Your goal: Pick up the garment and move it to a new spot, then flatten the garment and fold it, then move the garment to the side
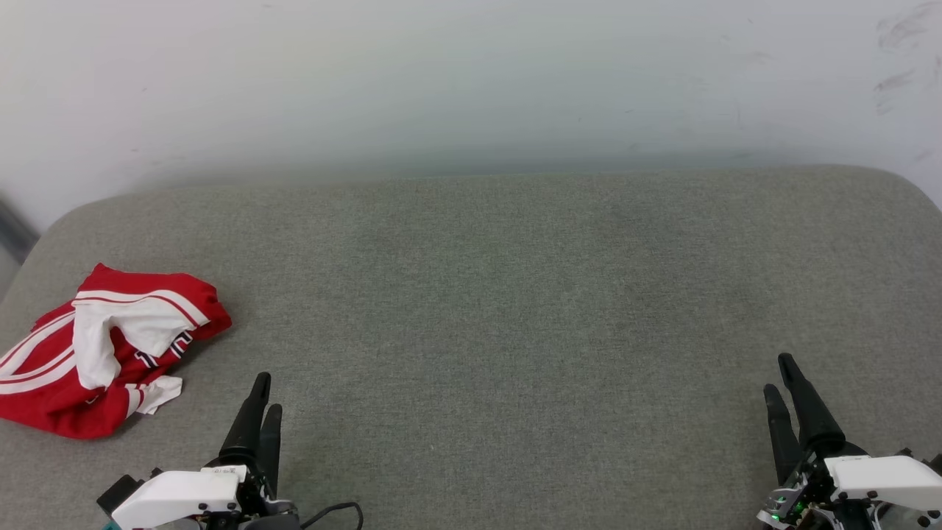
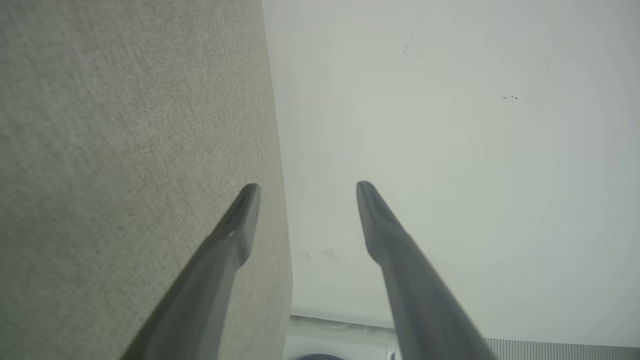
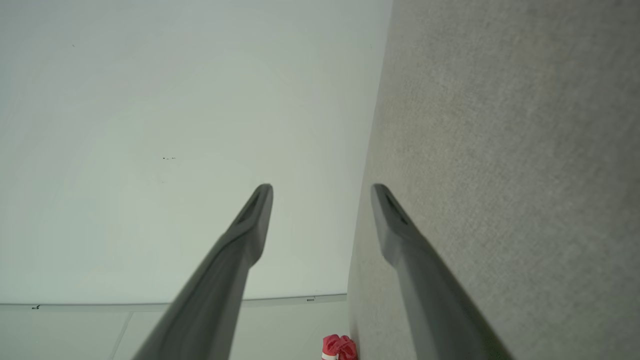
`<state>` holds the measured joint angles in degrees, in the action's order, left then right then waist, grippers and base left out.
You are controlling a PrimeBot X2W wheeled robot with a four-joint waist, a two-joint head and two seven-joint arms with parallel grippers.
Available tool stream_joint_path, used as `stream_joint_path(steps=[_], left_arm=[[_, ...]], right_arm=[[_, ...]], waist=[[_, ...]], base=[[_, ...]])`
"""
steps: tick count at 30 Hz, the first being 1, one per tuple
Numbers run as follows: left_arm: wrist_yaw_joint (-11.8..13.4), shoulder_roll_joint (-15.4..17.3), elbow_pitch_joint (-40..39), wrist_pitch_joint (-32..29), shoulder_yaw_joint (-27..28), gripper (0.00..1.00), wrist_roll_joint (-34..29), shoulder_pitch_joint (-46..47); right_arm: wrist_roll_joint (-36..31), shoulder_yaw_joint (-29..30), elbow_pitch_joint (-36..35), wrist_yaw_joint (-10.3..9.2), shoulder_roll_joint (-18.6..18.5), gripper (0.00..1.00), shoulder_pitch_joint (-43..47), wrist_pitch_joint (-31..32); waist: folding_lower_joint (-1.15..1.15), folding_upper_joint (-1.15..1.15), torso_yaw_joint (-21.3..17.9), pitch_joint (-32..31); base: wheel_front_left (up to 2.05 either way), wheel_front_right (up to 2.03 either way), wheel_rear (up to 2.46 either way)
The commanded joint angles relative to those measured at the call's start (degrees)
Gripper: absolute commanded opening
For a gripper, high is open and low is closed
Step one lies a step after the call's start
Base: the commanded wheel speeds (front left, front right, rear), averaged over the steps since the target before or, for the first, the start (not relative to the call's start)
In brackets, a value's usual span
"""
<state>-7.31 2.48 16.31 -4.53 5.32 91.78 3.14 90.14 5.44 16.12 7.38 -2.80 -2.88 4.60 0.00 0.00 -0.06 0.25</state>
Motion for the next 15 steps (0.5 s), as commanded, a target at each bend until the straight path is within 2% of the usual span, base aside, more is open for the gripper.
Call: stream_joint_path(steps=[1,8,15], left_arm=[[-0.03,0.18,-1.33,0.79,-0.44,1.00,-0.71,0.50],[-0.05,0.21,-1.55,2.65,0.27,1.00,-3.41,0.25],[-0.07,0.23,-2.40,4.14,3.40,1.00,-10.25,0.26]], right_arm=[[-1.32,-0.33,-1.48,0.04,-0.07,1.00,-0.31,-0.77],[-6.86,-0.26,-2.14,0.05,-0.08,1.00,0.03,-2.65],[-14.64,-0.31,-3.33,0.05,-0.08,1.00,0.00,-4.15]], waist=[[0.00,0.00,-0.03,0.02],[0.00,0.00,-0.10,0.12],[0.00,0.00,-0.15,0.18]], base=[[0.00,0.00,0.00],[0.00,0.00,0.00],[0.00,0.00,0.00]])
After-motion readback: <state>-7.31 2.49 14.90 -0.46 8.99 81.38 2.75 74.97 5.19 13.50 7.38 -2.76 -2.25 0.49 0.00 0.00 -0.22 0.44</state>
